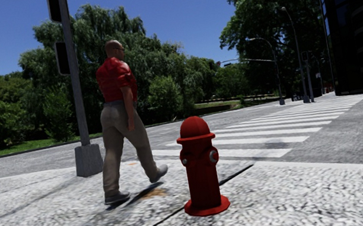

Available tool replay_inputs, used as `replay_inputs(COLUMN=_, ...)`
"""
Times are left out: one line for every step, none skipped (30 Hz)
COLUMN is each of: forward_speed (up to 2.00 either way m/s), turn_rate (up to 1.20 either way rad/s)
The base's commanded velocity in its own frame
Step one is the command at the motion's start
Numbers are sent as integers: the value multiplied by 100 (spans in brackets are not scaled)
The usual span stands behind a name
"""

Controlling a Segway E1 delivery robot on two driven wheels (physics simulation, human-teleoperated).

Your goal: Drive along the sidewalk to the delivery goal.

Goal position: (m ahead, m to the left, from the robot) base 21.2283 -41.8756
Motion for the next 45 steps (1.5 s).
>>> replay_inputs(forward_speed=18, turn_rate=0)
replay_inputs(forward_speed=18, turn_rate=0)
replay_inputs(forward_speed=13, turn_rate=0)
replay_inputs(forward_speed=12, turn_rate=0)
replay_inputs(forward_speed=11, turn_rate=36)
replay_inputs(forward_speed=11, turn_rate=79)
replay_inputs(forward_speed=11, turn_rate=79)
replay_inputs(forward_speed=11, turn_rate=103)
replay_inputs(forward_speed=12, turn_rate=120)
replay_inputs(forward_speed=13, turn_rate=120)
replay_inputs(forward_speed=14, turn_rate=120)
replay_inputs(forward_speed=15, turn_rate=120)
replay_inputs(forward_speed=15, turn_rate=120)
replay_inputs(forward_speed=20, turn_rate=120)
replay_inputs(forward_speed=26, turn_rate=120)
replay_inputs(forward_speed=70, turn_rate=120)
replay_inputs(forward_speed=81, turn_rate=120)
replay_inputs(forward_speed=94, turn_rate=120)
replay_inputs(forward_speed=106, turn_rate=120)
replay_inputs(forward_speed=116, turn_rate=120)
replay_inputs(forward_speed=123, turn_rate=120)
replay_inputs(forward_speed=129, turn_rate=120)
replay_inputs(forward_speed=131, turn_rate=120)
replay_inputs(forward_speed=139, turn_rate=120)
replay_inputs(forward_speed=143, turn_rate=120)
replay_inputs(forward_speed=145, turn_rate=120)
replay_inputs(forward_speed=146, turn_rate=120)
replay_inputs(forward_speed=150, turn_rate=5)
replay_inputs(forward_speed=157, turn_rate=0)
replay_inputs(forward_speed=164, turn_rate=0)
replay_inputs(forward_speed=167, turn_rate=0)
replay_inputs(forward_speed=175, turn_rate=0)
replay_inputs(forward_speed=175, turn_rate=0)
replay_inputs(forward_speed=186, turn_rate=0)
replay_inputs(forward_speed=193, turn_rate=0)
replay_inputs(forward_speed=200, turn_rate=0)
replay_inputs(forward_speed=200, turn_rate=0)
replay_inputs(forward_speed=200, turn_rate=0)
replay_inputs(forward_speed=200, turn_rate=0)
replay_inputs(forward_speed=200, turn_rate=0)
replay_inputs(forward_speed=200, turn_rate=0)
replay_inputs(forward_speed=200, turn_rate=0)
replay_inputs(forward_speed=200, turn_rate=0)
replay_inputs(forward_speed=200, turn_rate=0)
replay_inputs(forward_speed=200, turn_rate=0)
